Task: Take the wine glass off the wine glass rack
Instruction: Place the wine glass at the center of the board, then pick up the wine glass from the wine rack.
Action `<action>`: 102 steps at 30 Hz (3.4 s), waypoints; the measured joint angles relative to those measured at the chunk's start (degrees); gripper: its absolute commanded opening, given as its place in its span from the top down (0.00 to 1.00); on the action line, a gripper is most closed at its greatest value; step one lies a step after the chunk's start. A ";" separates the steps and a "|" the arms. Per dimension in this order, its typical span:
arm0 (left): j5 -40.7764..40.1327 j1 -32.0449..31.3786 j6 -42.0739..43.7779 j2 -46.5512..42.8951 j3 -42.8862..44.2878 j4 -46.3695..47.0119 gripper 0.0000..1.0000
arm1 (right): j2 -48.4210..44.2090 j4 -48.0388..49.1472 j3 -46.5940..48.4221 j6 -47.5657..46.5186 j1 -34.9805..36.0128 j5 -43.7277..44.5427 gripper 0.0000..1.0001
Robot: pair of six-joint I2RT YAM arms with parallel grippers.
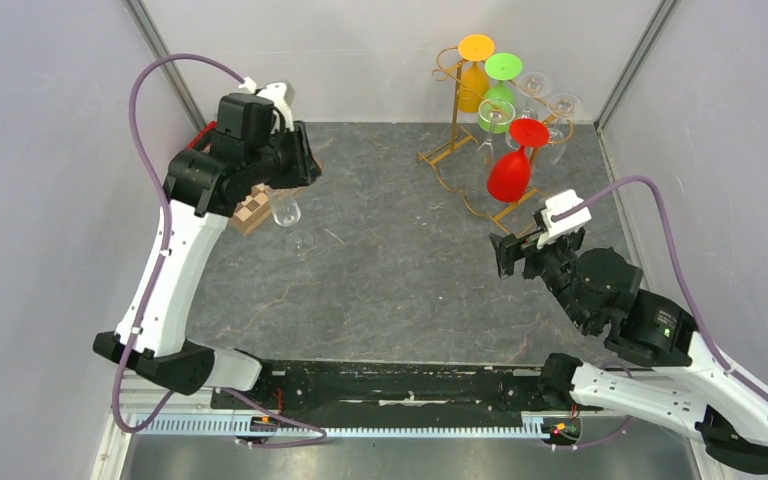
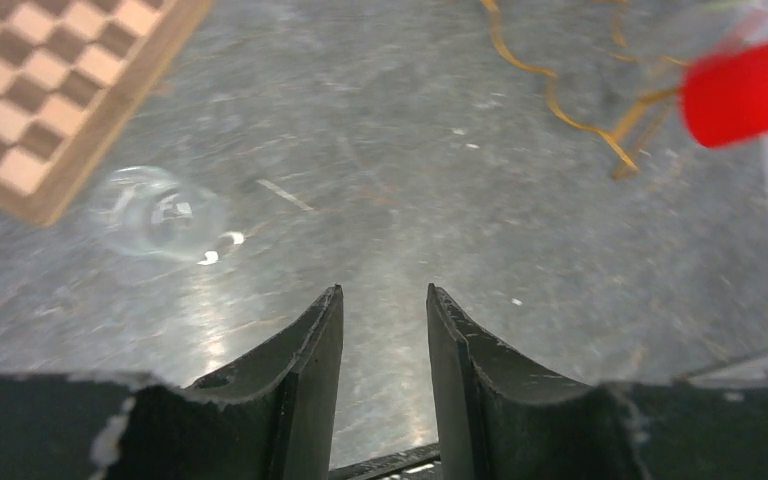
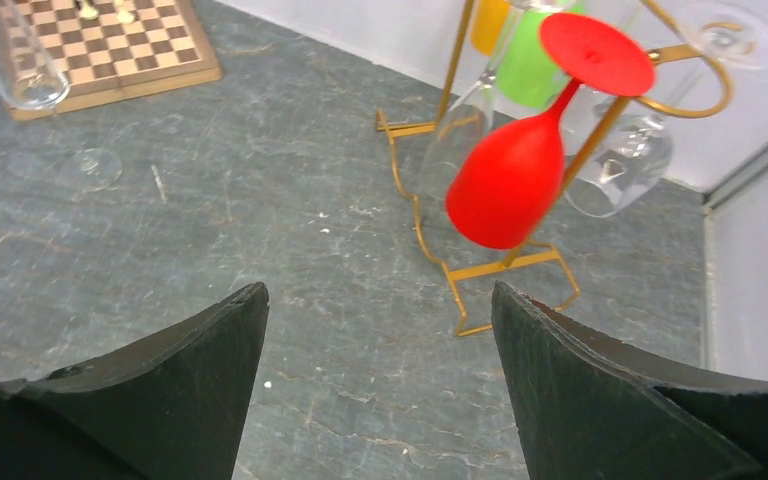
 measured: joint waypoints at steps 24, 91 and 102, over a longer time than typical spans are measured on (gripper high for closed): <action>19.67 -19.17 -19.17 9.44 -2.32 28.94 0.56 | -3.65 0.22 6.05 -6.78 0.00 16.55 0.17; 18.43 -17.68 -48.37 38.27 9.46 62.99 0.62 | -15.72 5.53 -5.07 -10.71 0.00 16.37 0.15; 18.45 -17.14 -48.39 39.85 10.95 61.13 0.62 | -15.72 6.80 -5.62 -11.72 0.00 16.39 0.15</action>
